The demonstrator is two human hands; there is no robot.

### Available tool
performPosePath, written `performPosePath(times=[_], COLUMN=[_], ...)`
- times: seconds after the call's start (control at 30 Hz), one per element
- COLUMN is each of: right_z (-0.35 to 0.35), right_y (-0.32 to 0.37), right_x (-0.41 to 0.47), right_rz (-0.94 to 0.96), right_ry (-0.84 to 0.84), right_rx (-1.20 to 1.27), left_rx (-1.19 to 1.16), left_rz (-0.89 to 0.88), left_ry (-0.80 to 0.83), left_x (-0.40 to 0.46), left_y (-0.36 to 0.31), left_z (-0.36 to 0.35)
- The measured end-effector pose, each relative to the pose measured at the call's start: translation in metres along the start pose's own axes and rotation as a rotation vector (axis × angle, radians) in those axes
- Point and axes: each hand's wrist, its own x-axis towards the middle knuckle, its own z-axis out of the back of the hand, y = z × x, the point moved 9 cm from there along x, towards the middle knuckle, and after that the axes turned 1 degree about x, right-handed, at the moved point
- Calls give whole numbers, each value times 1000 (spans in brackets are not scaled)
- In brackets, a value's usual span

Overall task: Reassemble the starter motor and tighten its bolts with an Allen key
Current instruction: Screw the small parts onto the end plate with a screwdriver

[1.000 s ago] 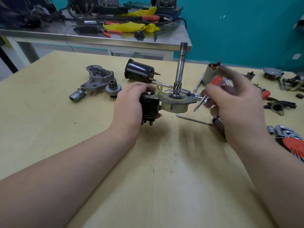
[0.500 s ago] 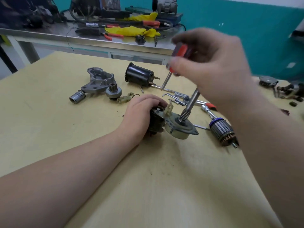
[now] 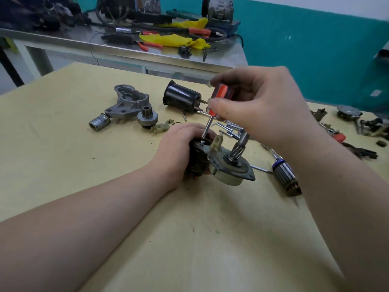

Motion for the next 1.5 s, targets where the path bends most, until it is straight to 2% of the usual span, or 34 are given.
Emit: performPosePath(times=[0.13,0.5,1.03,1.4,1.5], right_z=[-1,-1,-5,-4,-2], right_y=[1,1,2,0,-2], right_x=[1,1,1,2,3], right_rz=[9,9,11,9,13], right_ry=[14,-16,24,-4,-54], right_rx=[-16,-3,-65,-70,-46], left_rx=[-61,-2,-58,32,-21], left_rz=[17,-101,-17,-67,-30], left_ry=[0,36,23,36,36], left_x=[1,3,7,10,9], left_y=[1,-5,5,5,8], left_z=[-1,-2,-1,2,2])
